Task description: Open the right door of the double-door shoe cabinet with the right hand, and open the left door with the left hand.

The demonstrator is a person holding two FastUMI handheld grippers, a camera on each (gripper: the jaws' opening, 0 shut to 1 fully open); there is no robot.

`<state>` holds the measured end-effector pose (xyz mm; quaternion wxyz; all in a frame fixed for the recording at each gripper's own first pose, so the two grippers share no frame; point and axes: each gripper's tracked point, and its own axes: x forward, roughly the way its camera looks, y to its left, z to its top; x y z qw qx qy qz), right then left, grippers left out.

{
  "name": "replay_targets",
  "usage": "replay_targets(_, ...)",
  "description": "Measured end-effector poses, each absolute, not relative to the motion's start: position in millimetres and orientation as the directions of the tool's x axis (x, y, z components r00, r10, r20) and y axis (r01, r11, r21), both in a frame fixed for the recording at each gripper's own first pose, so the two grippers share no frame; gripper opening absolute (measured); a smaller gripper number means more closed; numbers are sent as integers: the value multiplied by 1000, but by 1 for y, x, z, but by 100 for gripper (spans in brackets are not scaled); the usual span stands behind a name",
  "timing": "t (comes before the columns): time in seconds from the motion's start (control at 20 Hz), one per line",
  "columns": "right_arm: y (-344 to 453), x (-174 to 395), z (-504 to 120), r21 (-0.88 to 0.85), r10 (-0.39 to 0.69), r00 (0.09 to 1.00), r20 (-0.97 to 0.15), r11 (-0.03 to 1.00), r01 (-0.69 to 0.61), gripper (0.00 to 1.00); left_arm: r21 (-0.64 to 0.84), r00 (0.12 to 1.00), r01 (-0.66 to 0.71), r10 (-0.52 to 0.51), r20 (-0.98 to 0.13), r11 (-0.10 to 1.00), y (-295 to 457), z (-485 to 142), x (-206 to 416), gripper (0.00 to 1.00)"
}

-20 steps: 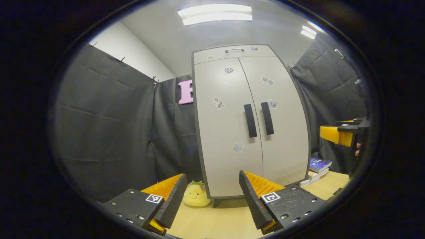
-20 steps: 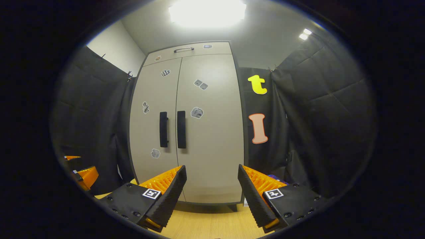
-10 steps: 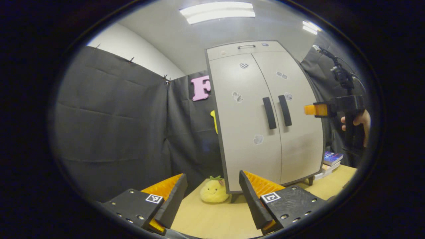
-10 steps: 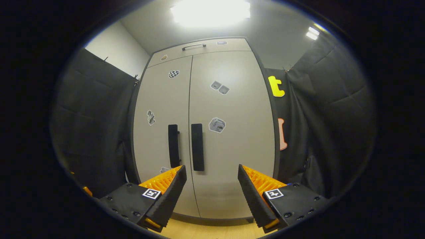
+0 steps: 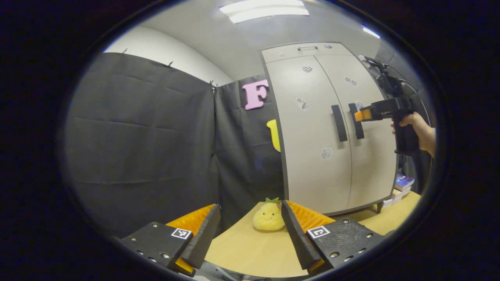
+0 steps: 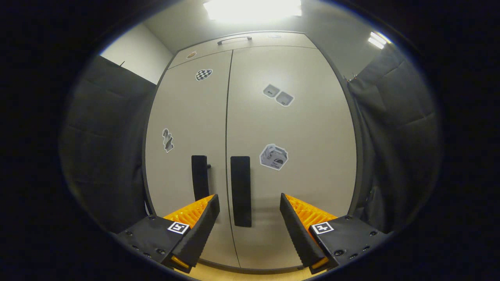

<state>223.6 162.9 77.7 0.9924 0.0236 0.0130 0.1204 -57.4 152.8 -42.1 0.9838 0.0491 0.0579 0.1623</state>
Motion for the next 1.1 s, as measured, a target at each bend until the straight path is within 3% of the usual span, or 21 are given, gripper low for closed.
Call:
replay_targets(0.4,196,258,70,13,239,966,-94,971,-239,96,128,899,-413,426,-99,902,181,-41,-78,91)
replay_targets(0.45,199,261,68,17,240,965,-103,971,-239,92,128,893,-427,439,-95,895,185,-41,-80,91)
replay_targets(0.5,198,264,67,22,227,968,-110,974,-226,77,126,888,-437,450,-96,890,189,-40,-84,90)
replay_targets(0.55,200,268,64,33,233,964,-125,973,-231,72,125,883,-448,460,-96,886,192,-40,-90,91)
replay_targets(0.7,183,275,64,36,168,977,-132,986,-165,67,118,871,-471,483,-96,874,199,-38,-93,91)
replay_targets(0.8,186,277,64,81,190,971,-144,980,-179,33,123,865,-481,492,-93,868,204,-37,-96,91)
replay_targets(1.0,185,276,62,71,215,963,-161,976,-206,27,120,868,-479,489,-87,870,207,-35,-99,91)
replay_targets(1.1,186,277,64,74,237,958,-163,971,-228,15,117,873,-470,480,-85,875,204,-32,-98,91)
